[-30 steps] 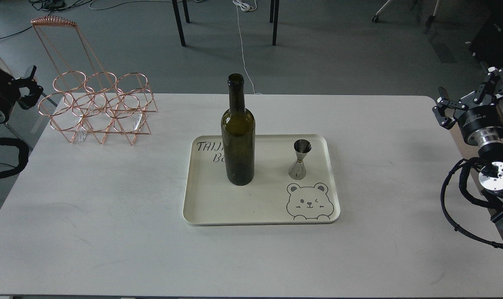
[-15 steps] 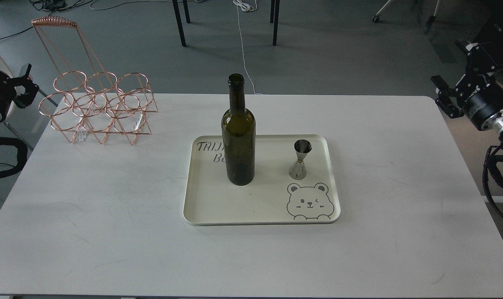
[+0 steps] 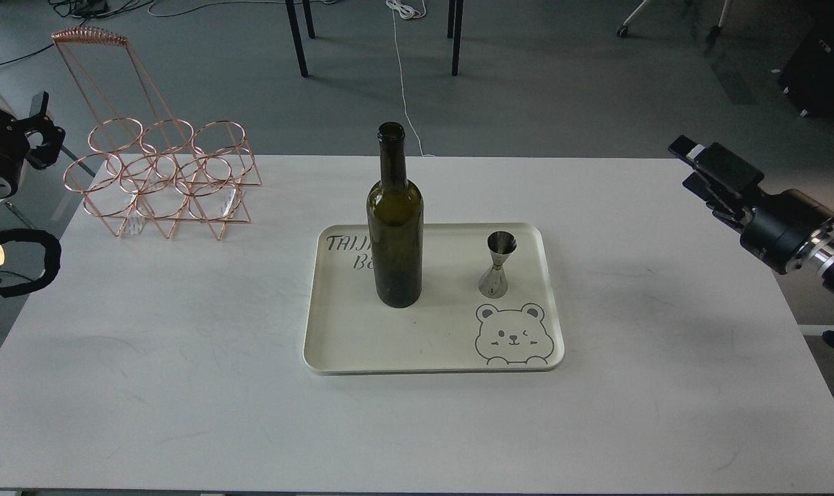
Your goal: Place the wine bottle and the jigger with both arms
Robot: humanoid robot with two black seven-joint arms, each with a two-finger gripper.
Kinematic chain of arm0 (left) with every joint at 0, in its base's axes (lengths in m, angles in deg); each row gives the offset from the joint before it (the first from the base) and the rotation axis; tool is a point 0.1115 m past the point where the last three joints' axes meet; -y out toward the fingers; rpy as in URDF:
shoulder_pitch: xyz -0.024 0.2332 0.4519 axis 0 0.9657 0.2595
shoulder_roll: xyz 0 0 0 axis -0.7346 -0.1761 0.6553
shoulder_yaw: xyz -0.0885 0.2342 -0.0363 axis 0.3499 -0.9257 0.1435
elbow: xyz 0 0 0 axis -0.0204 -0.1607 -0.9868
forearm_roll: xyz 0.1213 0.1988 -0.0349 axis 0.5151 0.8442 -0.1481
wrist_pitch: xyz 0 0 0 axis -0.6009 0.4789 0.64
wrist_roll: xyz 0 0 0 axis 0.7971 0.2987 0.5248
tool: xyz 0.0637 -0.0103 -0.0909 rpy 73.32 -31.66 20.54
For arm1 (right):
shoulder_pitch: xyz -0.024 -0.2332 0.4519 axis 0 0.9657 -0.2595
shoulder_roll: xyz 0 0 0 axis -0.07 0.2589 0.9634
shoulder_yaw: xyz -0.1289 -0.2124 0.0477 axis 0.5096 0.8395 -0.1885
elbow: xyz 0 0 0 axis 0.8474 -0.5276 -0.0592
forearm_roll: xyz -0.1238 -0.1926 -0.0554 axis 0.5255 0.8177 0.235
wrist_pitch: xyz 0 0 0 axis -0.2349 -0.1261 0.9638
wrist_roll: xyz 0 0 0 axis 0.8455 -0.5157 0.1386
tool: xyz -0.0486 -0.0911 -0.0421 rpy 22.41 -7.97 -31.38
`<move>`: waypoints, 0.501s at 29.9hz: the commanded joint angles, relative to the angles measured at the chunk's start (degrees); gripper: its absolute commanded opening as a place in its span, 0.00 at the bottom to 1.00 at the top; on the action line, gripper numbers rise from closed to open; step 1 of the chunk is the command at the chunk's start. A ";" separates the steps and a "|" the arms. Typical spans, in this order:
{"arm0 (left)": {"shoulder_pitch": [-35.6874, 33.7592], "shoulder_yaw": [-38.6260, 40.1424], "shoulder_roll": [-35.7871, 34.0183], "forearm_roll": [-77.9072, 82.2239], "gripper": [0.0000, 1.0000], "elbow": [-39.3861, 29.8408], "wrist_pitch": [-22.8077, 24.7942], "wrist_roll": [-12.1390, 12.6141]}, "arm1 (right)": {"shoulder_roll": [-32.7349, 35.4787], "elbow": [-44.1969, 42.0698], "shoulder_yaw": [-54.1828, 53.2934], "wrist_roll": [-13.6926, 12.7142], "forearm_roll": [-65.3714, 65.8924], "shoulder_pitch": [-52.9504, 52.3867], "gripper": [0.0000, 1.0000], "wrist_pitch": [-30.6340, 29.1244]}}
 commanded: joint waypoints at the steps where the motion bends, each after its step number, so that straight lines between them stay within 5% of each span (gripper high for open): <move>1: 0.08 -0.02 -0.55 0.08 0.98 0.00 0.00 0.38 | 0.31 1.42 4.33 0.21 12.01 0.38 0.99 5.94; 7: 0.25 -0.11 -0.73 0.08 0.98 0.00 0.00 0.29 | -3.54 0.72 9.43 0.21 25.56 1.52 0.97 17.01; 15: 0.08 0.16 0.06 0.08 0.98 -0.26 0.00 -0.11 | -10.14 -5.52 13.38 0.21 30.68 1.44 0.94 18.08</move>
